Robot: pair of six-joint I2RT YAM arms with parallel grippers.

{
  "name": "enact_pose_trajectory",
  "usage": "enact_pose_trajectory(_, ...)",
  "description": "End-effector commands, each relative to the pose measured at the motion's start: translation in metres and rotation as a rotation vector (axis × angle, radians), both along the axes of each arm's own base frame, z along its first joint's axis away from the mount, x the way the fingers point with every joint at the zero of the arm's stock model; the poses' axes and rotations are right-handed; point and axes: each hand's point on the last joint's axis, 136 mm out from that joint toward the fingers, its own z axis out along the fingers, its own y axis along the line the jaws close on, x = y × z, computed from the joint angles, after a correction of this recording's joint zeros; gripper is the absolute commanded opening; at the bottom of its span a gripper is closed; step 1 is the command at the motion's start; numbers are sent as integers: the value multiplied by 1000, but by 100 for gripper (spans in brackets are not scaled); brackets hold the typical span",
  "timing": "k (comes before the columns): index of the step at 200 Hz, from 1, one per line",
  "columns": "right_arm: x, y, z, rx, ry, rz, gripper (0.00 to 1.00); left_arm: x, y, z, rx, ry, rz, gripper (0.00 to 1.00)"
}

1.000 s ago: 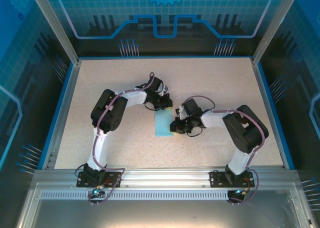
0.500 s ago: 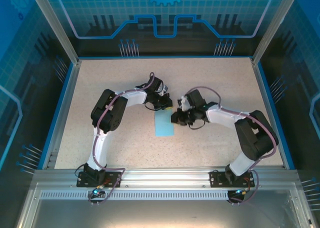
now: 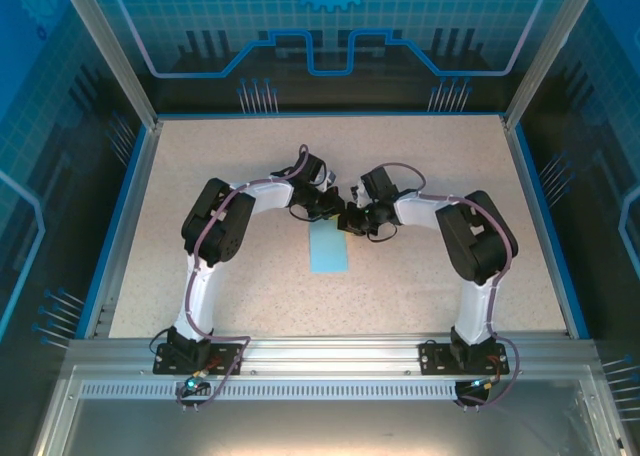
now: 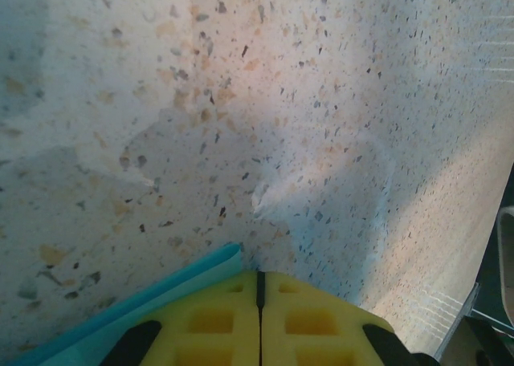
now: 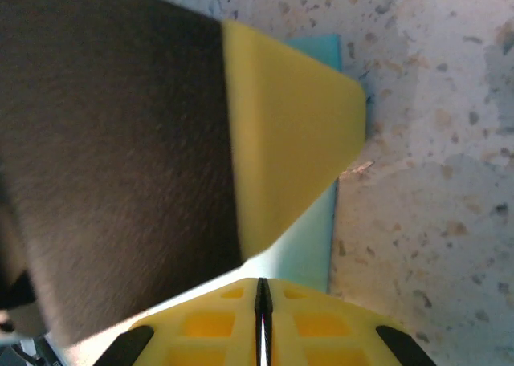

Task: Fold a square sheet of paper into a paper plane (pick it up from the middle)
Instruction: First fold in half a square sheet of paper at the center of the table.

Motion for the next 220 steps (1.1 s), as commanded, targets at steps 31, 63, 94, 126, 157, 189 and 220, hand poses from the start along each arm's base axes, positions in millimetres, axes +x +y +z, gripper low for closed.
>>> enact_pose_trajectory(31,7,-7,-19,-45,26,-36,11,10,2,38,-31,-29,21,18)
enact_pose_trajectory(63,3,-10,-28,-62,52,-40,11,9,6,35,-14,-33,37,20)
enact_pose_trajectory(94,3,-7,-25,-58,51,-29,11,3,12,12,30,5,46,16)
enact_pose_trajectory(126,4,-1,-17,-32,42,-7,12,2,18,-4,73,20,51,11)
enact_pose_trajectory(157,-5,9,-8,-5,42,47,12,-1,26,-22,128,46,55,8)
enact_pose_trajectory(189,-30,13,-13,-9,82,85,12,-6,34,-35,174,68,66,7)
enact_pose_trajectory(220,-61,12,-23,10,143,88,12,-8,37,-39,189,69,68,7)
